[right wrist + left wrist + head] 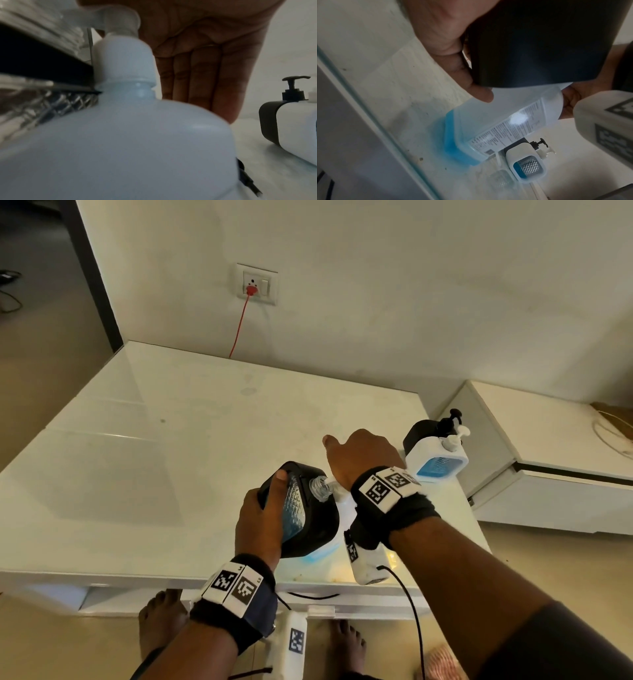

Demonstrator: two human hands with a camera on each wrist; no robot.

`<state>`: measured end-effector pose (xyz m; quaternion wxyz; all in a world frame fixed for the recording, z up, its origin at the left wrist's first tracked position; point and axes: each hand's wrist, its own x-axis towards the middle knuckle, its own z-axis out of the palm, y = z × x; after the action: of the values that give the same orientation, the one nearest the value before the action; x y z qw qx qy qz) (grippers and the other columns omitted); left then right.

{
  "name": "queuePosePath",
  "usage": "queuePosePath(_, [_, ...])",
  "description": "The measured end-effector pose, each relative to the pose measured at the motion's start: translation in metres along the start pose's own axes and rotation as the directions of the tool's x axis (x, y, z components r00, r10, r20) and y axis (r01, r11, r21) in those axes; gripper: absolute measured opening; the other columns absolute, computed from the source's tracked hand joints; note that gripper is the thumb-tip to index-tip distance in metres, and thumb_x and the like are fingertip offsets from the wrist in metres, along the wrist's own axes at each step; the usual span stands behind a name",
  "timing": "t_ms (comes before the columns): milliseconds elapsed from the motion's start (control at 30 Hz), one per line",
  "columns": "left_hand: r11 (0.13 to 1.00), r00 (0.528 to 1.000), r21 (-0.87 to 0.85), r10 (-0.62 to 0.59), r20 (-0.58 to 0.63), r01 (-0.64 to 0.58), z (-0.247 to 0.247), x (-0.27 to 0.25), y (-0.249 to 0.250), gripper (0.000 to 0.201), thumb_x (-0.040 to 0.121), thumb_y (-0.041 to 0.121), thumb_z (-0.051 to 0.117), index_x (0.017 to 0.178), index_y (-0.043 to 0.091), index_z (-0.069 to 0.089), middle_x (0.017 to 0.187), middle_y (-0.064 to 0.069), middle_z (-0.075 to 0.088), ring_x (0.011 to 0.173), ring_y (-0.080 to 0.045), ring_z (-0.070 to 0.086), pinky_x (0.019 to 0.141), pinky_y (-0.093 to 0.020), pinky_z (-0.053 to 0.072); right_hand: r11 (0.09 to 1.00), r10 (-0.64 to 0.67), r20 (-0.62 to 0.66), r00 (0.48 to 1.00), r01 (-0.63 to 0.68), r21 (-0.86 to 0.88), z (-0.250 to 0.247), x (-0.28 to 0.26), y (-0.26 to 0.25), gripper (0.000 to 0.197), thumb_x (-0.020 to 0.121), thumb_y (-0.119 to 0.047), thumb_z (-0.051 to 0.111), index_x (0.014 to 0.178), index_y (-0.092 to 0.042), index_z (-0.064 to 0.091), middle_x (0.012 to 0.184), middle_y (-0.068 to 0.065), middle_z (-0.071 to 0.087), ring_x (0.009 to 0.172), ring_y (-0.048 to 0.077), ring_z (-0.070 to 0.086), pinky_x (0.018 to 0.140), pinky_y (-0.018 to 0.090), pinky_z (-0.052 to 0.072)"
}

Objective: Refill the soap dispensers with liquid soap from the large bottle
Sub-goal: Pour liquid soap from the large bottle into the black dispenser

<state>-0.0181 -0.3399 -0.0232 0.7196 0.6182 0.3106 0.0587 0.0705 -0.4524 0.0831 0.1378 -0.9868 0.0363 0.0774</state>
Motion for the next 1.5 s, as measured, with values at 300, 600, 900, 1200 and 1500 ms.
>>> queuePosePath(300, [1.000,1.000,0.015,0.003,0.003,-0.003,0.001,0.006,-0.005,0.077,0.084,0.083,0.053,0.122,0.017,0.064,0.111,-0.005,0.070,0.101,-0.024,0.067,0.082,-0.038,0.054,1.000,0.002,0.129,0.992,-0.006,0.031,-0.006,0.009,-0.006,0.066,0.092,-0.073,0.032,0.080,-0.012,0.054,0.081,0.005,0.061,0.079,0.029,0.060,0.077,0.035,0.046])
queuePosePath(600, [1.000,1.000,-0.003,0.002,0.009,-0.002,0.000,0.001,-0.002,0.097,0.060,0.094,0.047,0.121,0.021,0.065,0.111,-0.002,0.072,0.101,-0.023,0.069,0.090,-0.043,0.057,1.000,-0.017,-0.013,1.000,0.017,0.020,0.003,0.010,0.003,0.056,0.092,-0.069,0.037,0.093,-0.016,0.057,0.101,0.010,0.065,0.085,0.029,0.055,0.075,0.034,0.039])
queuePosePath(900, [1.000,1.000,0.007,0.012,0.000,-0.012,0.000,-0.003,0.003,0.092,0.068,0.090,0.049,0.125,0.019,0.063,0.114,-0.002,0.070,0.104,-0.024,0.067,0.098,-0.048,0.055,1.000,0.016,0.058,0.998,-0.017,0.014,-0.001,0.009,0.000,0.068,0.090,-0.075,0.031,0.086,-0.013,0.059,0.087,0.008,0.064,0.083,0.030,0.062,0.077,0.035,0.046])
queuePosePath(1200, [1.000,1.000,-0.007,-0.017,0.008,0.017,0.001,-0.002,0.002,0.097,0.065,0.095,0.051,0.125,0.021,0.063,0.114,-0.003,0.070,0.104,-0.025,0.067,0.099,-0.049,0.056,1.000,-0.005,0.048,0.999,0.005,0.015,0.000,0.011,-0.001,0.065,0.091,-0.074,0.031,0.082,-0.015,0.057,0.086,0.007,0.066,0.081,0.029,0.064,0.074,0.034,0.043])
queuePosePath(1500, [1.000,1.000,-0.021,-0.018,0.018,0.018,0.001,-0.005,0.004,0.099,0.061,0.094,0.047,0.126,0.020,0.063,0.113,-0.002,0.070,0.103,-0.023,0.067,0.095,-0.044,0.056,1.000,0.003,-0.013,1.000,-0.003,0.018,0.003,0.003,0.004,0.045,0.096,-0.062,0.037,0.093,-0.018,0.050,0.090,0.004,0.051,0.084,0.025,0.048,0.076,0.034,0.036])
